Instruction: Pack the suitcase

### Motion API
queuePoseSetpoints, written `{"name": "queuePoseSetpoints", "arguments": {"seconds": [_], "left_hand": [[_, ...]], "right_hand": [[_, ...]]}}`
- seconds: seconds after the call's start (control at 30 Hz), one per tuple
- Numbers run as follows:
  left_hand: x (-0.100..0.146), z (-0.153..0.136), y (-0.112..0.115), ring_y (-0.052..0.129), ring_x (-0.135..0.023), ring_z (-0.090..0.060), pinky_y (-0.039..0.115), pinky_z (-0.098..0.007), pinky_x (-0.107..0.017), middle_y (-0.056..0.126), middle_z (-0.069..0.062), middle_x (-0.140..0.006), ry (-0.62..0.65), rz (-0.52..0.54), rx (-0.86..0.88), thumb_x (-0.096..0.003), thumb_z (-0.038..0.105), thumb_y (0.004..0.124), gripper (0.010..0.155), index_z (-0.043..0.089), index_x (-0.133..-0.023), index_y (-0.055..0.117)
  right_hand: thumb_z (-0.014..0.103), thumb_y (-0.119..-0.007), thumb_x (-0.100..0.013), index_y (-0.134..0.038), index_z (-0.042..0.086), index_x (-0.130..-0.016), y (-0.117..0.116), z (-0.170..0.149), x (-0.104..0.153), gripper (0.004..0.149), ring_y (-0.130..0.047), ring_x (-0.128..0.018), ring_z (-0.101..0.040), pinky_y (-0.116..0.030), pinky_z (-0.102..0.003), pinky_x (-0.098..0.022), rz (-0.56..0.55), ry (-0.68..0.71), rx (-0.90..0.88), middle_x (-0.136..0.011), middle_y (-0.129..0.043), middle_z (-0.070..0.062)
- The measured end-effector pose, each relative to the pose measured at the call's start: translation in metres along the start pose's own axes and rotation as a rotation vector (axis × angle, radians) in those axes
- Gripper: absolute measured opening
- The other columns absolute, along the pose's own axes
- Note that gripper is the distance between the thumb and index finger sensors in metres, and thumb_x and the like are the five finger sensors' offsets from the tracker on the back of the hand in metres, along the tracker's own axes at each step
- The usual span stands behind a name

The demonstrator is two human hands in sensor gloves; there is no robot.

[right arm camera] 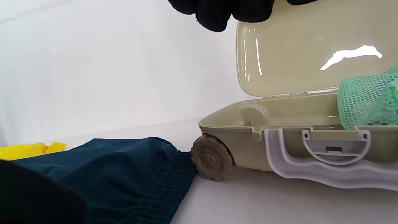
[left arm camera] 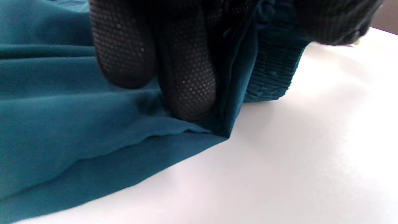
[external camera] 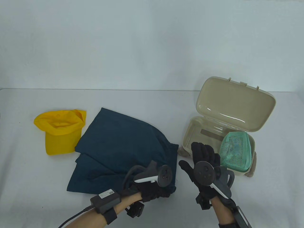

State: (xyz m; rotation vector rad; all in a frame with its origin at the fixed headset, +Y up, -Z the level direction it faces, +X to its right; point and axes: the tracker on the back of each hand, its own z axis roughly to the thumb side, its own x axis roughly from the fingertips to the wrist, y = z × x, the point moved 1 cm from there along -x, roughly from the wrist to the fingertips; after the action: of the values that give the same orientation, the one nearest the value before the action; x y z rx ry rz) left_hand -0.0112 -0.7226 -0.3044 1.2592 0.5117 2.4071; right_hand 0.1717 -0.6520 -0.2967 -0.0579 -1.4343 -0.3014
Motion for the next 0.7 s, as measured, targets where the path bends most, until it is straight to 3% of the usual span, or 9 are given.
{"name": "queuePoseSetpoints", "arguments": {"seconds": [0.1,0.2,0.27,0.4,0.53,0.7], "left_hand": [[0.014,-0.010,-0.014,0.105,-0.068,-0.019,0.085,-0.043,-0.054,0.080,-0.011,-0.103,0.026,0.021,0.049,-0.0477,0.061,0.069,0.082,0.018,-0.114,0.048],[0.040,-0.033,-0.036,0.104,-0.070,-0.020,0.084,-0.044,-0.055,0.080,-0.009,-0.104,0.002,0.111,0.094,-0.0478,0.062,0.069,0.081,0.020,-0.115,0.048],[0.066,-0.060,-0.054,0.102,-0.072,-0.021,0.082,-0.045,-0.057,0.080,-0.009,-0.105,-0.071,0.200,0.082,-0.0478,0.061,0.069,0.081,0.021,-0.115,0.048],[0.106,-0.108,-0.069,0.097,-0.083,-0.023,0.078,-0.049,-0.063,0.074,-0.008,-0.110,-0.202,0.283,0.033,-0.0474,0.061,0.070,0.080,0.025,-0.115,0.046],[0.138,-0.161,-0.051,0.090,-0.091,-0.026,0.074,-0.052,-0.067,0.071,-0.007,-0.113,-0.368,0.246,-0.016,-0.0467,0.061,0.072,0.081,0.027,-0.115,0.045],[0.145,-0.201,-0.012,0.088,-0.096,-0.025,0.070,-0.054,-0.072,0.072,-0.002,-0.112,-0.454,0.101,-0.086,-0.0457,0.057,0.076,0.076,0.032,-0.112,0.050]], "right_hand": [[0.070,-0.050,-0.046,-0.040,0.013,-0.113,0.001,-0.001,0.000,0.088,-0.053,-0.109,-0.047,-0.047,-0.068,-0.072,0.001,-0.005,-0.002,-0.118,-0.053,-0.014],[0.070,-0.050,-0.047,-0.039,0.013,-0.113,0.002,0.000,-0.002,0.088,-0.053,-0.109,-0.047,-0.048,-0.068,-0.072,0.005,0.004,-0.003,-0.118,-0.052,-0.014],[0.071,-0.050,-0.047,-0.039,0.013,-0.113,0.005,0.006,-0.004,0.088,-0.053,-0.109,-0.047,-0.050,-0.068,-0.072,0.014,0.026,-0.002,-0.118,-0.052,-0.014],[0.071,-0.050,-0.047,-0.040,0.014,-0.113,0.009,0.019,-0.007,0.087,-0.063,-0.106,-0.044,-0.057,-0.064,-0.071,0.039,0.081,0.005,-0.117,-0.053,-0.014],[0.070,-0.053,-0.047,-0.045,0.016,-0.111,0.005,0.046,-0.011,0.084,-0.075,-0.097,-0.036,-0.066,-0.057,-0.069,0.145,0.197,0.048,-0.112,-0.063,-0.011],[0.067,-0.060,-0.047,-0.057,0.019,-0.105,-0.013,0.079,-0.007,0.076,-0.087,-0.083,-0.028,-0.076,-0.048,-0.063,0.342,0.359,0.112,-0.099,-0.078,-0.005]]}}
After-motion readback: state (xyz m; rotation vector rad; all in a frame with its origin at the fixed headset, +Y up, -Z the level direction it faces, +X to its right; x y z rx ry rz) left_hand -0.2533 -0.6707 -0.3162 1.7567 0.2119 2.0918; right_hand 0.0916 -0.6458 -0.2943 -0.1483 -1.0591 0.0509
